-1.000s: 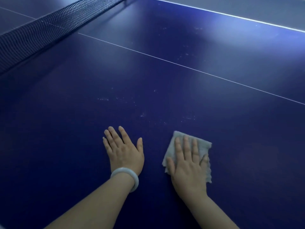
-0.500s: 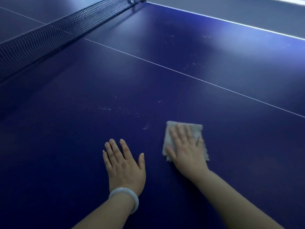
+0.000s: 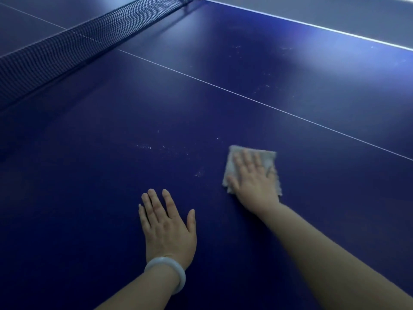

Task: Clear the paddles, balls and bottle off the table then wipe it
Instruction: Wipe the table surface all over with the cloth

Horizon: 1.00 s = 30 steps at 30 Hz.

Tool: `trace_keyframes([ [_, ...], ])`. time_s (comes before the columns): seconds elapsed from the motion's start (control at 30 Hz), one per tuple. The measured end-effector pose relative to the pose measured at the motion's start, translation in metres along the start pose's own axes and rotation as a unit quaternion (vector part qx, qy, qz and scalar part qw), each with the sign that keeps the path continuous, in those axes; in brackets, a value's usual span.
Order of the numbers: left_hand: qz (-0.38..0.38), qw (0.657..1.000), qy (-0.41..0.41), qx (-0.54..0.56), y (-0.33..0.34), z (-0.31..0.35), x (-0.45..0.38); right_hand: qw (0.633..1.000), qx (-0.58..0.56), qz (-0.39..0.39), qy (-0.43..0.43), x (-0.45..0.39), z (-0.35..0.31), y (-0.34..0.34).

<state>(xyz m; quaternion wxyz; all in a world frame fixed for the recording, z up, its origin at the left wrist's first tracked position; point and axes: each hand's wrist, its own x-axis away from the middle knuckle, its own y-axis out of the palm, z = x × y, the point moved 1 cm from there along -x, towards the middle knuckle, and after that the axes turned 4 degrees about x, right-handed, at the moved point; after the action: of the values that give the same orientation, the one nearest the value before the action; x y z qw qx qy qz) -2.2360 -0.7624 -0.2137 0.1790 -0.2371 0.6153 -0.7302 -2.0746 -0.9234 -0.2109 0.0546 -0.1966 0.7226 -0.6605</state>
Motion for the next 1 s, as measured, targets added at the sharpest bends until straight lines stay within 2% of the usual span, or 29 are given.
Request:
trace_keyframes([
  [0.03, 0.002, 1.0, 0.001, 0.003, 0.001, -0.001, 0.0, 0.997, 0.012, -0.001, -0.072, 0.013, -0.005, 0.005],
  [0.07, 0.007, 1.0, 0.001, 0.008, 0.001, -0.001, 0.0, 0.994, 0.02, 0.001, -0.106, 0.023, 0.0, 0.009],
  [0.1, 0.013, 1.0, 0.001, 0.012, 0.001, -0.001, 0.0, 0.995, 0.026, 0.004, -0.1, 0.026, 0.014, 0.008],
  [0.17, 0.016, 1.0, 0.001, 0.011, 0.001, -0.002, 0.0, 0.999, 0.044, 0.021, -0.007, 0.017, 0.053, 0.002],
  [0.27, 0.011, 1.0, 0.005, 0.007, 0.003, -0.001, 0.0, 0.991, 0.009, 0.018, 0.131, -0.024, 0.101, -0.016],
  [0.33, 0.011, 1.0, 0.007, 0.005, 0.002, 0.0, 0.0, 0.988, 0.009, -0.001, 0.152, -0.064, 0.108, -0.028],
  [0.43, 0.014, 1.0, 0.008, 0.0, 0.002, -0.002, 0.0, 0.988, -0.001, -0.041, 0.151, -0.121, 0.084, -0.038],
  [0.53, 0.01, 1.0, 0.012, -0.009, 0.004, -0.002, 0.0, 0.995, -0.007, -0.054, 0.087, -0.141, 0.035, -0.04],
  [0.63, 0.013, 1.0, 0.008, -0.008, 0.001, -0.002, 0.0, 0.996, 0.018, -0.037, -0.082, -0.11, -0.013, -0.023],
  [0.7, 0.017, 1.0, 0.008, -0.004, 0.001, -0.002, 0.0, 0.986, 0.028, -0.035, -0.161, -0.091, -0.012, -0.014],
  [0.73, 0.018, 1.0, 0.011, -0.005, 0.001, -0.002, 0.0, 0.985, 0.035, -0.032, -0.164, -0.093, -0.002, -0.017],
  [0.77, 0.018, 1.0, 0.013, -0.007, 0.002, -0.003, 0.0, 0.989, 0.043, -0.023, -0.138, -0.103, 0.013, -0.021],
  [0.9, 0.015, 1.0, 0.009, -0.012, 0.001, -0.002, -0.001, 0.997, 0.009, -0.026, 0.065, -0.164, 0.064, -0.047],
  [1.0, 0.008, 1.0, 0.008, -0.027, 0.003, -0.001, 0.0, 0.992, -0.009, -0.034, 0.118, -0.194, 0.051, -0.052],
])
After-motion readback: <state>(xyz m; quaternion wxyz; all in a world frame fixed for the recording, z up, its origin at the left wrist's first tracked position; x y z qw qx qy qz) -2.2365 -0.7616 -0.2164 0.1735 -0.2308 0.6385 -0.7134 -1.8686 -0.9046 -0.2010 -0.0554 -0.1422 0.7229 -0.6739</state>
